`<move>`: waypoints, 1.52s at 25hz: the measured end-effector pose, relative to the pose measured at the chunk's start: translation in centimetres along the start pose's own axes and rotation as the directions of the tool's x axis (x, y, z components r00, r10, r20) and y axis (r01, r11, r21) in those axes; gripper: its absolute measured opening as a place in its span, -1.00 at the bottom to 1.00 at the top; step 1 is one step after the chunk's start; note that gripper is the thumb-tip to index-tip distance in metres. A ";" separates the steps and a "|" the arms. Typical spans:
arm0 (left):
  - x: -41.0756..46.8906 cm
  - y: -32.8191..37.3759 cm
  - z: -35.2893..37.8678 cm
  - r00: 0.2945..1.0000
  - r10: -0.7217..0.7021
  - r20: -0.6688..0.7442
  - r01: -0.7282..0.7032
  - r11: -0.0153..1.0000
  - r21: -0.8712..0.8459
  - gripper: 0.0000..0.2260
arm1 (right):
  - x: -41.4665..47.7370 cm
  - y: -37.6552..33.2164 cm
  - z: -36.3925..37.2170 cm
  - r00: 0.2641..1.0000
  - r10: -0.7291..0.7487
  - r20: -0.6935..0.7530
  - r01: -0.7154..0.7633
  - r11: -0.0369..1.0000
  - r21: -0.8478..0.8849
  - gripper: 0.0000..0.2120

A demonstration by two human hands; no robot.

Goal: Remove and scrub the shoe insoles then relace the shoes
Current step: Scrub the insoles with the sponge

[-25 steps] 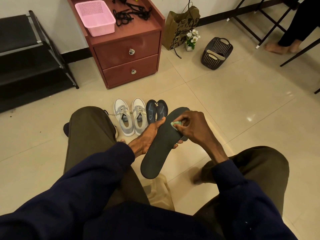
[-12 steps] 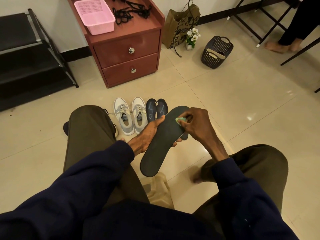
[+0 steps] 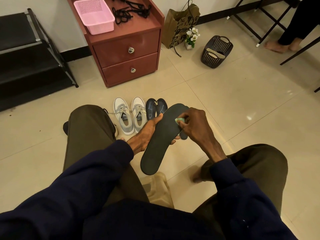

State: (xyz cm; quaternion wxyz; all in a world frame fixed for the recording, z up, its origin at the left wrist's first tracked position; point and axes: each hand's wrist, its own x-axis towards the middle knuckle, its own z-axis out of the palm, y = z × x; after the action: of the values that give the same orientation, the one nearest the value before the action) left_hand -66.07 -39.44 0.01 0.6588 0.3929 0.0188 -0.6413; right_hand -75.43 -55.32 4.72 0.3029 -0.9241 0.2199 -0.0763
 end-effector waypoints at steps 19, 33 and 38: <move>0.0 0.0 -0.2 1.000 -0.006 -0.025 0.006 1.000 -0.006 -0.42 | -0.7 -1.4 0.8 0.977 -0.032 0.211 0.003 0.991 0.136 -0.94; -0.4 0.3 0.3 0.999 -0.014 0.039 0.015 1.000 -0.024 -0.53 | 0.7 1.1 0.5 0.979 0.032 -0.201 -0.015 0.996 0.084 -0.91; 0.2 0.1 -0.2 0.998 -0.030 0.052 0.032 0.998 -0.047 -0.43 | -0.4 0.4 2.3 0.962 -0.034 -0.271 0.074 0.987 0.140 -0.90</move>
State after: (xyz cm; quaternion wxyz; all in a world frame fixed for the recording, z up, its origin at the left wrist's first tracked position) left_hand -65.85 -39.46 -0.20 0.6583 0.3601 0.0232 -0.6606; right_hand -75.25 -54.22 2.62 0.3361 -0.8858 0.2274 -0.2251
